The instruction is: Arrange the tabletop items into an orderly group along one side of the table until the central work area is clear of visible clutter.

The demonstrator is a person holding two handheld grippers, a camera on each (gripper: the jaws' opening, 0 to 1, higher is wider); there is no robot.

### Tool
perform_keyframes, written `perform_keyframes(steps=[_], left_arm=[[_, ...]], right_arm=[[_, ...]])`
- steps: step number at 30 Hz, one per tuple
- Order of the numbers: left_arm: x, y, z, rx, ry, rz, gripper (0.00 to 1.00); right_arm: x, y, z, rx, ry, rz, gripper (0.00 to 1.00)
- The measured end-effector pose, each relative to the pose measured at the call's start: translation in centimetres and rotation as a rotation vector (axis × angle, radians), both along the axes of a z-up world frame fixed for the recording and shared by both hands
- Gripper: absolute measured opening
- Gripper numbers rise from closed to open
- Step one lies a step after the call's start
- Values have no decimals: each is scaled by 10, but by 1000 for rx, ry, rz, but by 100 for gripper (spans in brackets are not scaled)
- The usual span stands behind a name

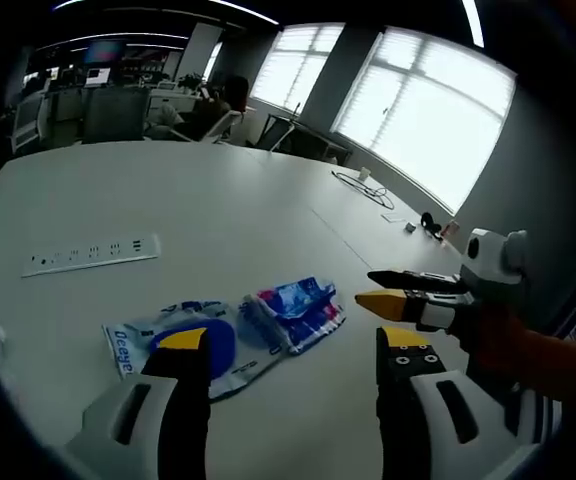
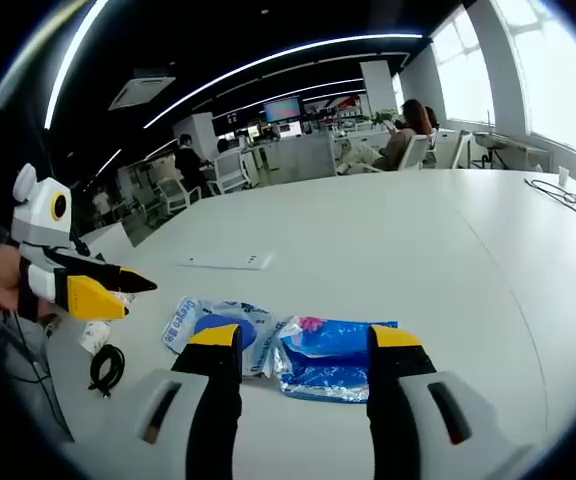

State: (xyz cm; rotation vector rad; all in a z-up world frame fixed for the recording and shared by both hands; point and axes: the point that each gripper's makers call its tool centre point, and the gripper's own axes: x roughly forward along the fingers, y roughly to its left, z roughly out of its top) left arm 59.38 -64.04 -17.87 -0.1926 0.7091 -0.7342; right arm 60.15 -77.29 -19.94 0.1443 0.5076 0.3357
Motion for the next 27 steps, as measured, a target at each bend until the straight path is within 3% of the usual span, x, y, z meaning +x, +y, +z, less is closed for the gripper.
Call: perform_keyframes(steps=[6, 27], left_arm=[[-10, 28, 10, -7, -20, 12, 69], [-70, 167, 20, 26, -37, 99, 69]], right_arm=[[-8, 31, 8, 2, -9, 35, 48], [-48, 161, 15, 23, -5, 184, 48]])
